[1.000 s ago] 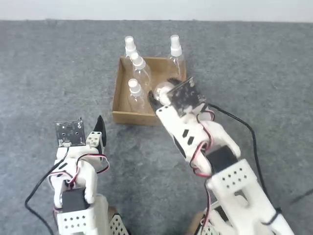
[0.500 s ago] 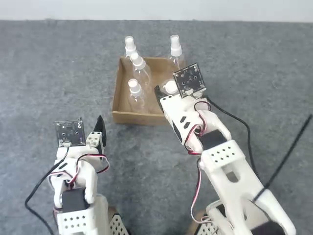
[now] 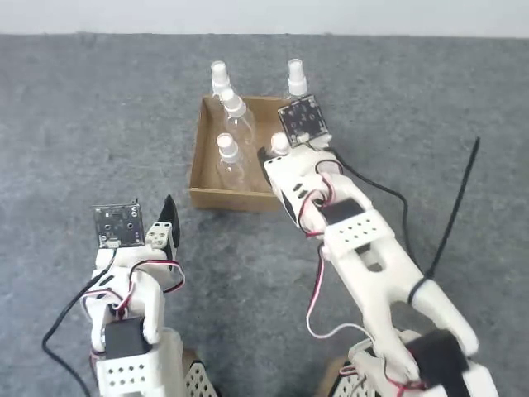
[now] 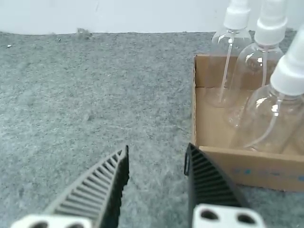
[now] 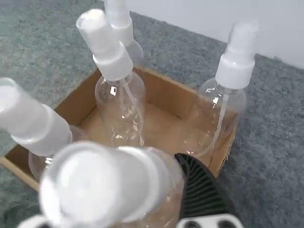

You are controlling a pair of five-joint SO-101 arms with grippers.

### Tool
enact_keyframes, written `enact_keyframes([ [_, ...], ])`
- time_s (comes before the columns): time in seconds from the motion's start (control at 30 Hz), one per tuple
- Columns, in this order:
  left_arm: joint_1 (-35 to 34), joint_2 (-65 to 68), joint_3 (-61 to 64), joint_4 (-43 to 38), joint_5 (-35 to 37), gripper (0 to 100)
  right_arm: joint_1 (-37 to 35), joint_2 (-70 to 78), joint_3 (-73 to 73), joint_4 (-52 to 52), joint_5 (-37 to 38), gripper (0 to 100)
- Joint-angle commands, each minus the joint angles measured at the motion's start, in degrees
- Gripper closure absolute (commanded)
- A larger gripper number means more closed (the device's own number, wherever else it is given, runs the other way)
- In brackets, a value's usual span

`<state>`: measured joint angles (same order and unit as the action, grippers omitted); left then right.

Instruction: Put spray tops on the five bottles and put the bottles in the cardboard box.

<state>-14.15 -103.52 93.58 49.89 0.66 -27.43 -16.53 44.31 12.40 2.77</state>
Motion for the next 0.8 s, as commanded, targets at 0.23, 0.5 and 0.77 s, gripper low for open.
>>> enact_keyframes([
  [0.23,0.0,-0.88,-0.31,-1.41,-0.44,82,0.84,7.25,-11.34,6.9,-0.79,99.2],
  [0.5,0.0,-0.88,-0.31,-1.32,-0.44,82,0.84,8.66,-11.52,6.99,-0.79,99.0],
  [0.77,0.0,-0.88,-0.31,-1.32,-0.44,82,0.92,8.75,-11.16,7.25,-0.79,92.2],
])
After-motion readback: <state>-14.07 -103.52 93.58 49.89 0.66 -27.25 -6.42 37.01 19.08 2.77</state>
